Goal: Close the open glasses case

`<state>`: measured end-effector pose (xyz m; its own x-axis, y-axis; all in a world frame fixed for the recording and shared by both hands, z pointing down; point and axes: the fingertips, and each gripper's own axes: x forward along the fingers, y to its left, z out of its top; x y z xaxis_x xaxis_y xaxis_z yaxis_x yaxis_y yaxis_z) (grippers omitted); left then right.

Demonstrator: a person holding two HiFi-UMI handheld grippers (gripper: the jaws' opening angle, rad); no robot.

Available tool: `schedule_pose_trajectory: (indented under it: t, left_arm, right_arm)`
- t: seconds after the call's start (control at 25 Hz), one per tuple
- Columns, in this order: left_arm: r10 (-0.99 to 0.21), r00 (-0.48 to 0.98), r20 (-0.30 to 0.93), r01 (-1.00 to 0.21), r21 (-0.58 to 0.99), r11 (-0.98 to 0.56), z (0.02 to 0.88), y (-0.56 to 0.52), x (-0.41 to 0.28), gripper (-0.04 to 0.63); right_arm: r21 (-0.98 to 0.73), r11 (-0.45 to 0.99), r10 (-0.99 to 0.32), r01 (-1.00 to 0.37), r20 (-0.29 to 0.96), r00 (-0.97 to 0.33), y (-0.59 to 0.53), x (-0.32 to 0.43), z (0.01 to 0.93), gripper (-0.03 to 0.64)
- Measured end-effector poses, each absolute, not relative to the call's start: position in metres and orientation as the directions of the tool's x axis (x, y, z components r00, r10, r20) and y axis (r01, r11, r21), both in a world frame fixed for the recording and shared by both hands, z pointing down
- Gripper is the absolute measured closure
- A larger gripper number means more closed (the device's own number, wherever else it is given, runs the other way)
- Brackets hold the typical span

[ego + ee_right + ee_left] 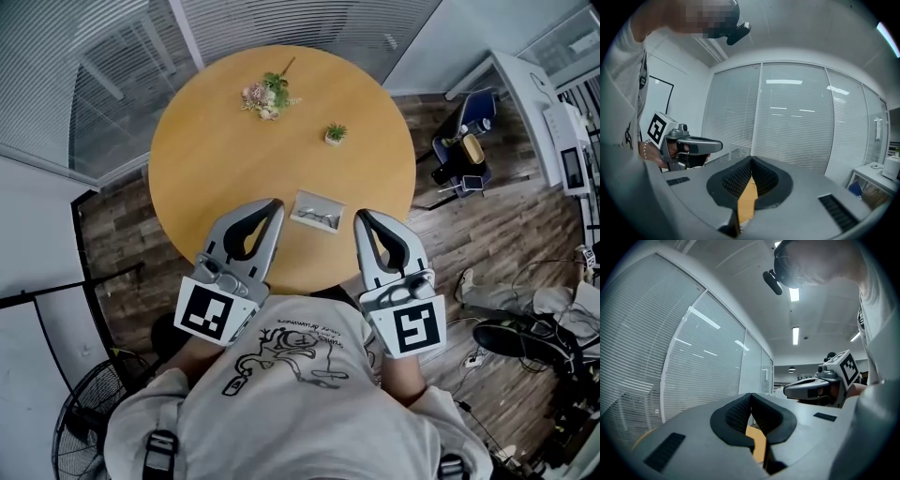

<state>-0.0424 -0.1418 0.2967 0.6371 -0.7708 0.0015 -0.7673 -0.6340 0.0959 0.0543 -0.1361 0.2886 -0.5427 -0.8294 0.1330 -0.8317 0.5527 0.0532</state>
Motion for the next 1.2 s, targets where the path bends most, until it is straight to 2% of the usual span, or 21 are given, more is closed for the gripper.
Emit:
schedule_pose_trajectory:
  t: [0.24,0.4,0.6,1.2]
  left_arm:
    - [-0.771,0.637,0.004,-0.767,0.099,-0.634,0.302,-0.142,-0.035,0.574]
    - [-0.768,0.641,0.015,-0.765,0.096,-0.637,0.311,-0.142,-0.030,0.574]
    - [-0.768,0.639,0.046,-0.767,0.116,-0.631,0.330,-0.147,-0.028,0.572]
    - [-0.738,0.658,0.152,-0.753,0.129,-0.645,0.400,-0.152,-0.019,0.571]
  right_arm:
    - [0.063,0.560,-0.826,-0.826,0.119,-0.551,-0.138,0.060,0.290,0.607]
    - [0.081,0.584,-0.800,-0.807,0.223,-0.557,-0.131,0.068,0.314,0.607]
    - [0.062,0.573,-0.817,-0.817,0.130,-0.562,-0.142,0.066,0.313,0.607]
    - [0.119,0.601,-0.794,-0.791,0.203,-0.573,-0.146,0.068,0.366,0.577]
